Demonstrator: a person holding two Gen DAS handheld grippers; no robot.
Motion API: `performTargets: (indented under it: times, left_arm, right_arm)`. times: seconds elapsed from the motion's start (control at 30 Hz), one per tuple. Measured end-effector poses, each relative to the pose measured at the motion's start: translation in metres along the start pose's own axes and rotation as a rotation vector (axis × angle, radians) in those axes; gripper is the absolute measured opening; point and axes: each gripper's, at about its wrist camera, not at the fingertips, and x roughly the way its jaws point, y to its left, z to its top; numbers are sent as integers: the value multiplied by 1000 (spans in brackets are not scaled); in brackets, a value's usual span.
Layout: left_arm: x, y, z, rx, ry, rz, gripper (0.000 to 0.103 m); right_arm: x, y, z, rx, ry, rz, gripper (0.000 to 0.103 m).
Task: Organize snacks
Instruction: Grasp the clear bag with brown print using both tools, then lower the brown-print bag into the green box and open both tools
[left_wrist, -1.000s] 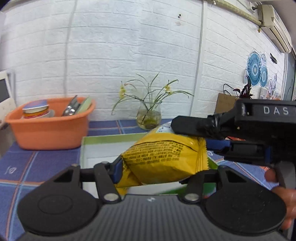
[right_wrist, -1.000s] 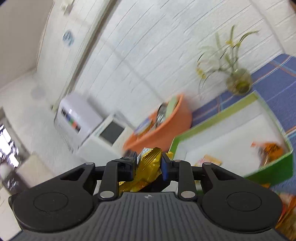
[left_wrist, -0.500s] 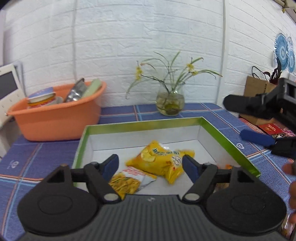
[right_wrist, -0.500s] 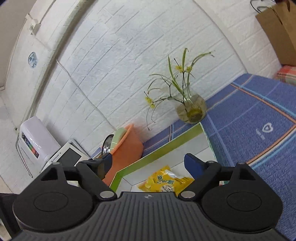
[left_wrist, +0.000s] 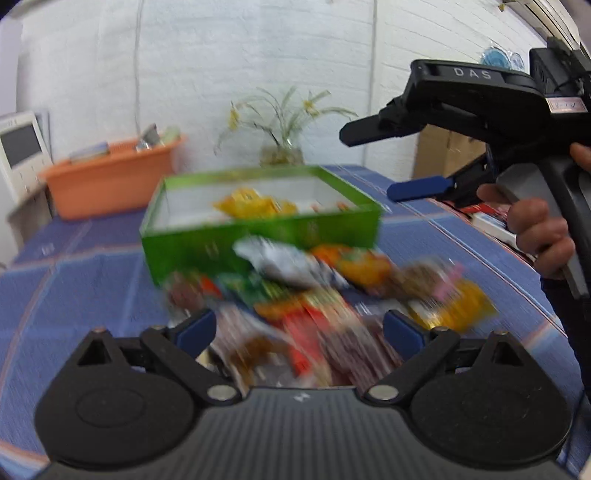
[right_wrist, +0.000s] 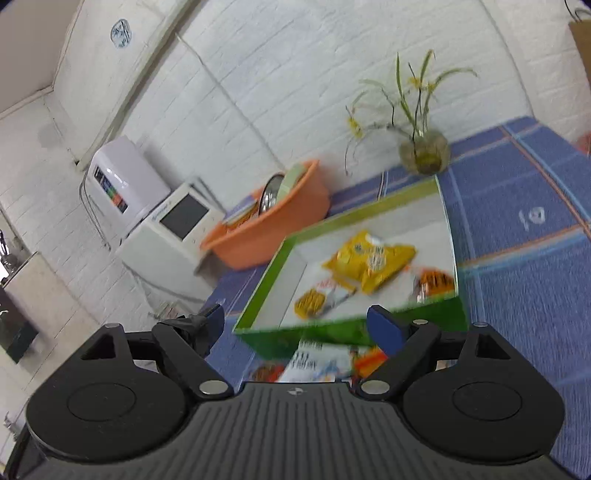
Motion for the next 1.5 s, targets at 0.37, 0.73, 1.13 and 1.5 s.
performTargets:
  times: [0.37,0.73,1.13,1.5]
  left_arm:
    - [16,-25,-32,0,120,-101,96]
    - [26,-17,-35,-92,87,-160,70]
    - [-17,-15,-9,-12,-67,-146,69]
    - [33,25,98,19,-158,-109,69]
  right_arm:
    - [-12,-17,-90,167,196,-44,103]
    - [1,-6,-101,38,125,-96,85]
    - [-24,37,-86,-116,-37,-34,80]
    - [20,45,15,-194,-183,22,80]
